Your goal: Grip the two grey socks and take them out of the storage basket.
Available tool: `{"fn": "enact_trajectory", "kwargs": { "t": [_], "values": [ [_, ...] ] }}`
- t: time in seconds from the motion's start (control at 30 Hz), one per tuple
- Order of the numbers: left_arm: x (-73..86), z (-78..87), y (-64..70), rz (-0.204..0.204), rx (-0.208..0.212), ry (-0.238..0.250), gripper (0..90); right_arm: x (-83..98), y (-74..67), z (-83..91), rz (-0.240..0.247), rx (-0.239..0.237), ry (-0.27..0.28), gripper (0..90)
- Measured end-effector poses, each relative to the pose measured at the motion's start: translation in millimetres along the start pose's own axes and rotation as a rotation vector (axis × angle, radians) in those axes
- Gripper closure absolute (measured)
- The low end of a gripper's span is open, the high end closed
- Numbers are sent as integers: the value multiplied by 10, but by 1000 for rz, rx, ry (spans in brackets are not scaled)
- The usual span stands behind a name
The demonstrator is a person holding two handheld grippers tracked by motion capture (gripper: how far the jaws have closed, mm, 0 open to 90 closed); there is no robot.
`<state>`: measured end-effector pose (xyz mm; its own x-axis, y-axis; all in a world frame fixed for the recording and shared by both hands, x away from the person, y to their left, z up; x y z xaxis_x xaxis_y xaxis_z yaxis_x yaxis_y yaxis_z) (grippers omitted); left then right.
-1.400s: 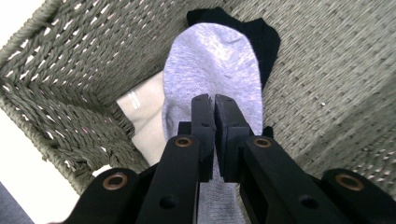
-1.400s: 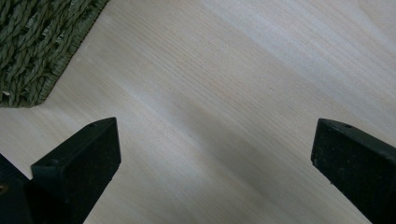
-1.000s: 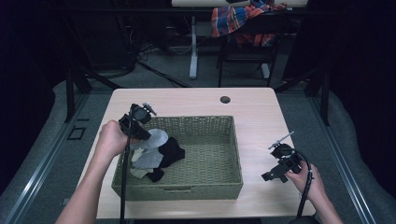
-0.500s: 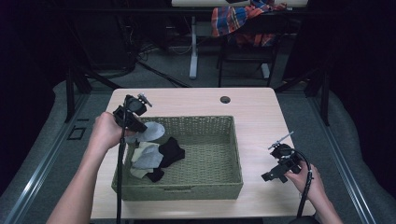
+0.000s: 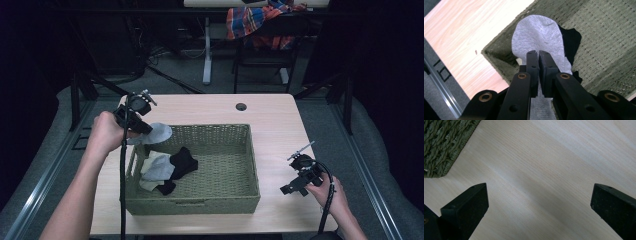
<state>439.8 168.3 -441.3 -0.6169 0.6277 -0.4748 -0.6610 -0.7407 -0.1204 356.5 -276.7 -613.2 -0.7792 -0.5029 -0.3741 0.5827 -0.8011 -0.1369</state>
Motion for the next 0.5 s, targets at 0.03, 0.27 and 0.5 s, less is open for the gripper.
{"fn": "enact_trajectory", "kwargs": {
  "t": [0.03, 0.27, 0.5],
  "values": [
    [2, 16, -19, 7, -1, 2, 870, 2, 5, 0, 1, 3, 1, 13],
    [65, 118, -173, 32, -26, 12, 870, 2, -5, -8, -7, -5, 0, 13],
    [227, 205, -379, 89, -59, 16, 870, -9, 6, -1, -8, 7, 15, 13]
  ]
}}
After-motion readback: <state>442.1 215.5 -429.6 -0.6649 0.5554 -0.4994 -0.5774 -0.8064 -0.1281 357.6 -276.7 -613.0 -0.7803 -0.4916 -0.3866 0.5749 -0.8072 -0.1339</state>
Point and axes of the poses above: each handheld gripper's, and its own axes: z roughly backward along the jaws, x roughly out of its underside, y roughly to its right, the point moved 10 cm from there along -z, roughly forward along the jaws, and after that the axes turned 8 degrees about y, right-handed, at the moved point
